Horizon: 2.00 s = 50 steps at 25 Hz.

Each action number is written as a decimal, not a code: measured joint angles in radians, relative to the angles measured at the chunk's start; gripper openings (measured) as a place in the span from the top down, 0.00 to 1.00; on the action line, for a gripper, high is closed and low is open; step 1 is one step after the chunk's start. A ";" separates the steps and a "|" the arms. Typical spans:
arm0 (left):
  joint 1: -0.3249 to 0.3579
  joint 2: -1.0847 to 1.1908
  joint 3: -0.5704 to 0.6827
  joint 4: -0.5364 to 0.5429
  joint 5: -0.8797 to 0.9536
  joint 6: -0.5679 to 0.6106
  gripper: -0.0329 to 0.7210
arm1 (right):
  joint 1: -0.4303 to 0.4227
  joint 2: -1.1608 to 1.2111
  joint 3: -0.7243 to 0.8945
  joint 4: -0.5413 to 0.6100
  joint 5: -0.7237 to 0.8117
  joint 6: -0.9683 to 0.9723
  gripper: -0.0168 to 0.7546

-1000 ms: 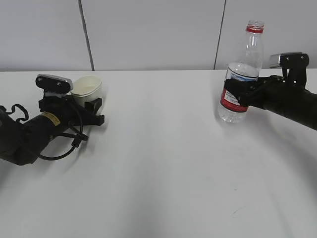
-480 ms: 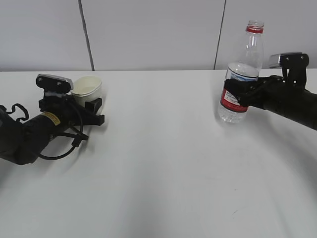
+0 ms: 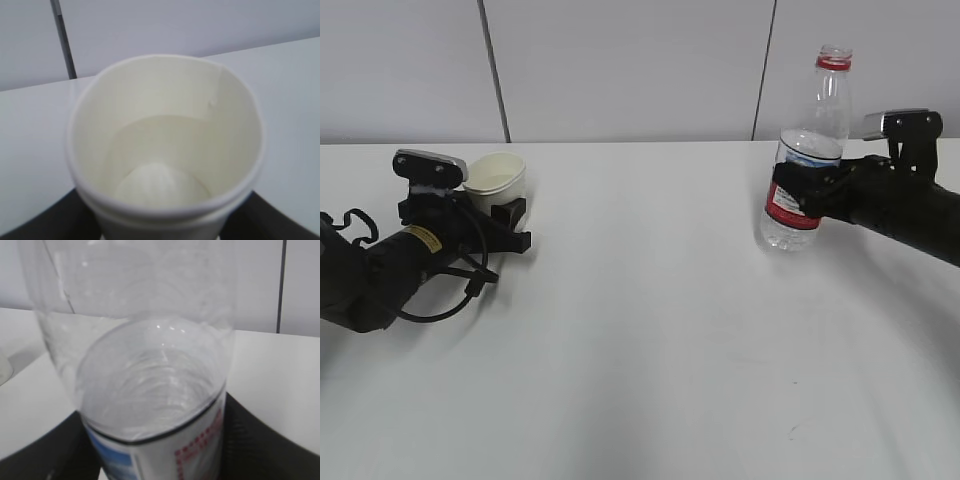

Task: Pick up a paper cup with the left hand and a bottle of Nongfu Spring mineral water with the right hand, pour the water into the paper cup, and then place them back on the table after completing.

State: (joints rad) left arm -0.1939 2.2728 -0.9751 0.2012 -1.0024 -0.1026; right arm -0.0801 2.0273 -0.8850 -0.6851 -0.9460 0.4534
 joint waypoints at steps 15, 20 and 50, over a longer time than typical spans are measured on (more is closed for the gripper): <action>0.000 0.000 0.000 0.000 0.001 0.000 0.43 | 0.000 0.093 -0.006 0.054 -0.075 -0.027 0.41; 0.000 0.000 0.000 0.000 0.001 0.000 0.43 | 0.000 0.093 -0.006 0.056 -0.075 -0.027 0.41; 0.000 0.000 -0.002 0.000 0.012 0.000 0.37 | 0.000 0.093 -0.006 0.058 -0.075 -0.028 0.41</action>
State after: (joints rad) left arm -0.1939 2.2728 -0.9770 0.2012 -0.9905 -0.1026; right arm -0.0801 2.1204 -0.8906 -0.6271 -1.0211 0.4253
